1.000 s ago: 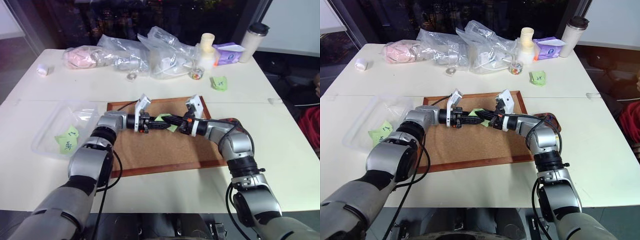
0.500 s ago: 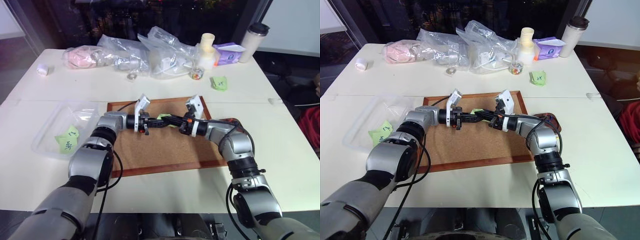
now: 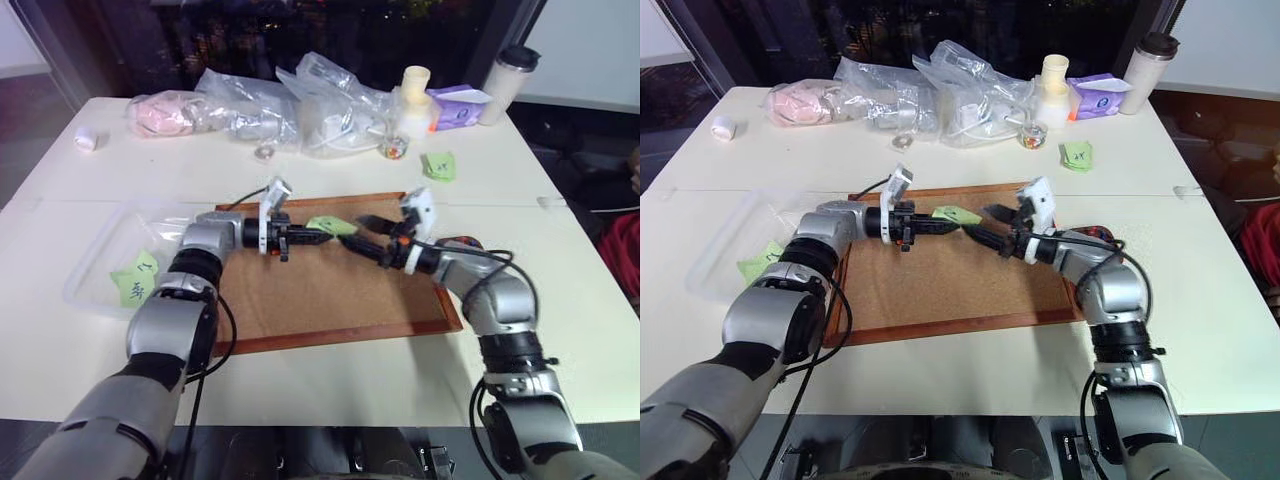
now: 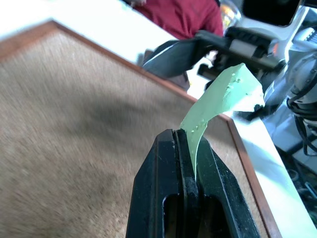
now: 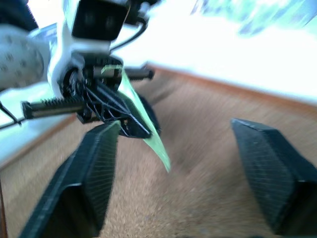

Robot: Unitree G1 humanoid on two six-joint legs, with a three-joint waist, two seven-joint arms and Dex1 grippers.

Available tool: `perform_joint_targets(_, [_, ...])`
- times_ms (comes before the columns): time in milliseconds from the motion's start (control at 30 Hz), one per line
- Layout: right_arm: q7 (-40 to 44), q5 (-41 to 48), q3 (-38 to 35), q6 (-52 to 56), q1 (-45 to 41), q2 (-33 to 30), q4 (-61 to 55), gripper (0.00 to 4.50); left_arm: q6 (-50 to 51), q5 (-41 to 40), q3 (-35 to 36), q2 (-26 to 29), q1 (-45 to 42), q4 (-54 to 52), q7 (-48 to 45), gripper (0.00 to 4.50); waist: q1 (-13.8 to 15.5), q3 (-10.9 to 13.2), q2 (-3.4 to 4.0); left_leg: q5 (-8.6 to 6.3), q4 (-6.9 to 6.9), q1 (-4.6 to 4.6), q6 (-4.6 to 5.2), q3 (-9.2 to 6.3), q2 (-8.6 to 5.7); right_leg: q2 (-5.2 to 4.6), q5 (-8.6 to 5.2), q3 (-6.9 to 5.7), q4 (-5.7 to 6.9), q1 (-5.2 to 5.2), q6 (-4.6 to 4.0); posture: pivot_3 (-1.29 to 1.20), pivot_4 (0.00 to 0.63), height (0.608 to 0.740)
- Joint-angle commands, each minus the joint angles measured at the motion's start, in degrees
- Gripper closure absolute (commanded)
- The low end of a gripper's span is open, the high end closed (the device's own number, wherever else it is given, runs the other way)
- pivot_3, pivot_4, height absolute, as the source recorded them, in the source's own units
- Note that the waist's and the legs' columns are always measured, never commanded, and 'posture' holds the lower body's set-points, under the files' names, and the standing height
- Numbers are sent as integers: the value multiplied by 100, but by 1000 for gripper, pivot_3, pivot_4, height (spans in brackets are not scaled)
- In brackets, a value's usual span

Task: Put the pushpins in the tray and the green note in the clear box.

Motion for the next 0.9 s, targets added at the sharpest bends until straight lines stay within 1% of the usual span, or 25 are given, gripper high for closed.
perform_joint_targets(33, [-467, 819, -503, 753, 154, -182, -1358, 850, 488, -188, 394, 269, -29, -1526, 1243, 4500, -2, 0, -1, 0, 1, 0, 0, -14, 6, -1, 0, 1, 1, 0, 0, 0, 150, 737])
perform_joint_targets(100, [-572, 1074, -451, 1198, 286, -421, -1903, 850, 1137, -111, 574, 528, 61, -2631, 2105, 4500, -10, 0, -2, 0, 0, 1, 0, -17, 7, -1, 0, 1, 1, 1, -1, 0, 150, 737])
perform_joint_targets(133, [-562, 1158, -354, 1352, 346, -545, -2128, 850, 1548, 116, 549, 721, 148, -3199, 2561, 4500, -14, 0, -1, 0, -1, 1, 1, -18, 8, 0, 1, 2, 1, 2, -1, 0, 150, 737])
perform_joint_targets(167, [-556, 1234, -255, 1477, 380, -644, -2298, 850, 2134, 381, 386, 976, 223, -3651, 2887, 4500, -24, 0, -2, -1, -3, 1, 1, -18, 7, 0, 0, 3, 1, 1, -1, 0, 150, 737])
perform_joint_targets(233, [-522, 1295, -12, 1602, 372, -811, -2519, 850, 3595, 849, -125, 1591, 283, -4223, 3303, 4500, -29, 0, -1, -1, -7, 6, 2, -17, 6, 4, 0, 8, 1, 2, -1, 0, 150, 737])
perform_joint_targets(267, [-528, 1305, 85, 1616, 337, -846, -2565, 850, 4123, 1033, -332, 1903, 363, -4488, 3473, 4500, -29, -1, -1, -1, -7, 7, 2, -15, 3, 7, 0, 9, 2, 0, -1, 0, 150, 737])
perform_joint_targets(333, [-444, 1243, 362, 1564, 232, -917, -2563, 850, 4906, 1250, -526, 2652, 723, -5186, 3704, 4500, -27, -1, -1, -1, -7, 12, 2, -15, 0, 8, 0, 10, 3, 3, -1, 0, 150, 737])
perform_joint_targets(400, [-384, 1212, 511, 1515, 189, -964, -2531, 850, 5408, 1203, -561, 3046, 901, -5579, 3797, 4500, 4, 2, -8, -1, -7, 12, 2, -14, 1, 8, 0, 13, 5, 2, -1, 0, 150, 737])
perform_joint_targets(500, [-225, 1098, 723, 1342, 229, -1064, -2351, 850, 6177, 972, -446, 3541, 1155, -5986, 3814, 4500, 141, 5, -28, -2, 1, 0, 3, -15, 1, 3, 0, 6, 4, -4, -1, 0, 150, 737])
perform_joint_targets(600, [-137, 1020, 832, 1217, 246, -1115, -2221, 850, 6617, 746, -383, 3817, 1361, -6251, 3777, 4500, 203, 2, -35, -7, 3, -2, 12, -12, -4, -4, 0, 7, -1, -2, -2, 0, 150, 737])
perform_joint_targets(633, [-91, 989, 874, 1162, 233, -1114, -2135, 850, 6786, 637, -324, 3969, 1614, -6453, 3742, 4500, 205, 2, -35, -9, 2, -2, 15, -11, -9, -8, 0, 7, -4, 0, -2, 0, 150, 737])
perform_joint_targets(700, [-5, 936, 958, 1043, 170, -1084, -1947, 850, 7008, 571, -85, 3927, 1991, -6653, 3926, 4500, 171, 0, -37, -10, 1, 1, 17, -11, -10, -10, 0, 8, -5, 1, -2, 0, 150, 737])
perform_joint_targets(800, [47, 891, 1000, 946, 117, -1070, -1832, 812, 6959, 533, 171, 3698, 2194, -6760, 4231, 3494, 170, -1, -40, -8, 2, 5, 13, -12, -4, -4, -1, 7, -4, 2, -2, 0, 150, 737])
perform_joint_targets(867, [76, 889, 982, 922, 112, -1098, -1799, 812, 6900, 519, 288, 3621, 2267, -6858, 4394, 2638, 171, -1, -45, -6, 2, 5, 10, -12, -3, -3, -1, 7, -6, 2, -3, 0, 150, 737])
perform_joint_targets(900, [87, 896, 955, 925, 113, -1125, -1792, 812, 6864, 511, 331, 3612, 2307, -6897, 4465, 2112, 172, -5, -51, -6, 2, 6, 11, -12, -3, -3, 0, 7, -5, 3, -3, 0, 150, 737])
